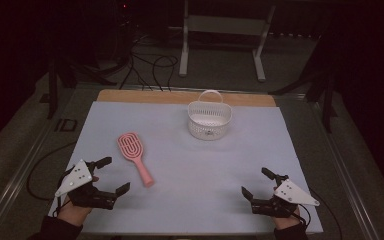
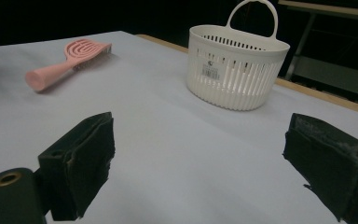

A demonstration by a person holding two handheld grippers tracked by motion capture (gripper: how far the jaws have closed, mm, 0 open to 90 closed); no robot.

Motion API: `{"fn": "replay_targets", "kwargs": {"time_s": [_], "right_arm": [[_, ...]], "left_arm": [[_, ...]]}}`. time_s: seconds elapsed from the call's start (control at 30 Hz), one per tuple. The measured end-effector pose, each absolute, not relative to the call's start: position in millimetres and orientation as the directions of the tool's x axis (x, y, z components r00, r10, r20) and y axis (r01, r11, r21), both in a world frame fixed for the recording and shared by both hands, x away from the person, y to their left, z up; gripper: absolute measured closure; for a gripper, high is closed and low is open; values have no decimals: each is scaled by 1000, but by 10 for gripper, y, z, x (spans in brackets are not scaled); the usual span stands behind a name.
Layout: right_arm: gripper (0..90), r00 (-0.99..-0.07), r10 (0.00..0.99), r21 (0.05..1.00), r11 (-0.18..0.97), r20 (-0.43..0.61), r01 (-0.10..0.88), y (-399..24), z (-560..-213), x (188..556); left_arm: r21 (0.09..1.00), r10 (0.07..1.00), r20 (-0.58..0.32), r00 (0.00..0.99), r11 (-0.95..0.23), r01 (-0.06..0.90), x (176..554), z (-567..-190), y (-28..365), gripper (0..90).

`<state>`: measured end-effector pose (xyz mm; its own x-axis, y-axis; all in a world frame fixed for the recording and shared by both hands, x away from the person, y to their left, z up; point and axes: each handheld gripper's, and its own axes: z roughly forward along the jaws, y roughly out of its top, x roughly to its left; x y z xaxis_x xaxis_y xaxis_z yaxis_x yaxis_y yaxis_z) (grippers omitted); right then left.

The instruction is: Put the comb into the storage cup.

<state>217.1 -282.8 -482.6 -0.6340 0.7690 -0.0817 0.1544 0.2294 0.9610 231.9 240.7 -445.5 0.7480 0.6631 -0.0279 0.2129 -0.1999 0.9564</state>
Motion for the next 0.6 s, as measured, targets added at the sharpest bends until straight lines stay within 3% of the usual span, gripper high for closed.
{"fn": "replay_targets", "kwargs": {"time_s": [0.6], "right_arm": [[85,-631,772,960,228,-79,160,-2831,-4832,2189]], "left_arm": [[941,629,-29,777,-246,234,2547,-4153,2250,0]]}}
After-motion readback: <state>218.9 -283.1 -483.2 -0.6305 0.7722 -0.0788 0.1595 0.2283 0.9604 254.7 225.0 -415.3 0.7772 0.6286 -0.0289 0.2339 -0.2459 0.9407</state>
